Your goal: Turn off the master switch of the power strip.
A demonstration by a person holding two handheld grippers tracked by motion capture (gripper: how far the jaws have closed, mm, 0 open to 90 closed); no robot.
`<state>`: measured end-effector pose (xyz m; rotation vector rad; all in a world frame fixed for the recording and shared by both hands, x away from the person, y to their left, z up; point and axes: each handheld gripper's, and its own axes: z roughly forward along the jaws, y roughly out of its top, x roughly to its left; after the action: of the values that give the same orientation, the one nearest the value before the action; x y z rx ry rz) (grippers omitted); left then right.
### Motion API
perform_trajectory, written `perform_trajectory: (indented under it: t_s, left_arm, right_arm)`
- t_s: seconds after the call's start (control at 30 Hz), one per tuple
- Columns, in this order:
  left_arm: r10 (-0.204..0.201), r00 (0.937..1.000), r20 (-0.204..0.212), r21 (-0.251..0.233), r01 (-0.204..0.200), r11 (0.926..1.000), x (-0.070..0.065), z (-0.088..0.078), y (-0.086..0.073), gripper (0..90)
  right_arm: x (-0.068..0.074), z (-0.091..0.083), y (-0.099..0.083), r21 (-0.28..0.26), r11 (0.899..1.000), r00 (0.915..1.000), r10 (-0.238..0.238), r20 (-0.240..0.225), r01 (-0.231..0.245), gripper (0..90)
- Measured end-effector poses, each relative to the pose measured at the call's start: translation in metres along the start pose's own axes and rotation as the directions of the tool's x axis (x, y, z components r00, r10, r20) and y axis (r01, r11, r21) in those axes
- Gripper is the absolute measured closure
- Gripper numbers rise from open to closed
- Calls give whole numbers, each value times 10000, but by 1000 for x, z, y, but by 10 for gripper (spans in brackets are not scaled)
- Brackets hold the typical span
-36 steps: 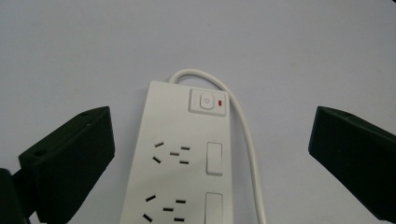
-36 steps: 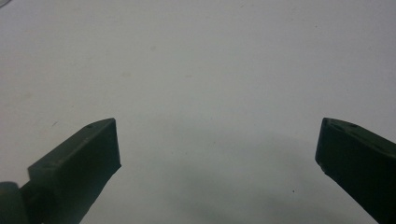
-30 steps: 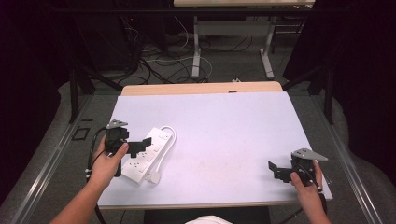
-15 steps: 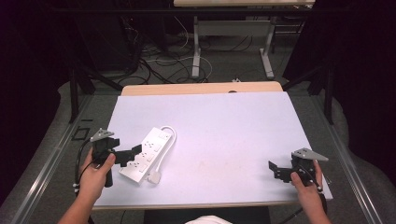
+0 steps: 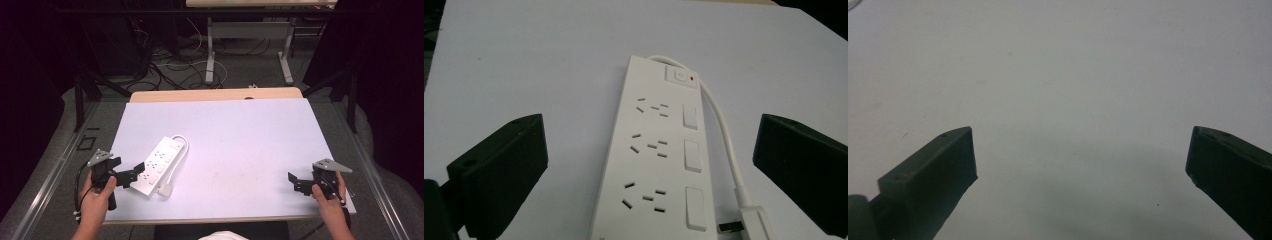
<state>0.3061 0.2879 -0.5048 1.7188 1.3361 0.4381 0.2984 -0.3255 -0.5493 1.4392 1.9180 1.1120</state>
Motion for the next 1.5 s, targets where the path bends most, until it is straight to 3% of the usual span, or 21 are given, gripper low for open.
perform_trajectory:
  t_s: [0.1,0.2,0.5,1.03,1.5]
  left_arm:
    - [-121,9998,-153,-54,120,9999,4,-2,-5,12]
    - [-488,9986,-223,-263,482,9985,8,-1,-11,12]
    - [-701,9971,-298,-229,694,9973,14,5,-26,12]
    - [-601,9960,-654,-145,592,9981,22,4,-37,14]
    - [-234,9967,-778,149,246,9996,22,7,-44,18]
  right_arm:
    - [0,0,0,20,10000,10000,-48,-10,48,0]
    - [0,0,0,2,10000,10000,0,-11,0,0]
    - [-1,0,0,30,10000,10000,-57,-3,57,0]
    - [0,0,0,22,10000,10000,-71,-11,71,0]
    - [-1,1,-1,-52,10000,10000,-72,62,73,0]
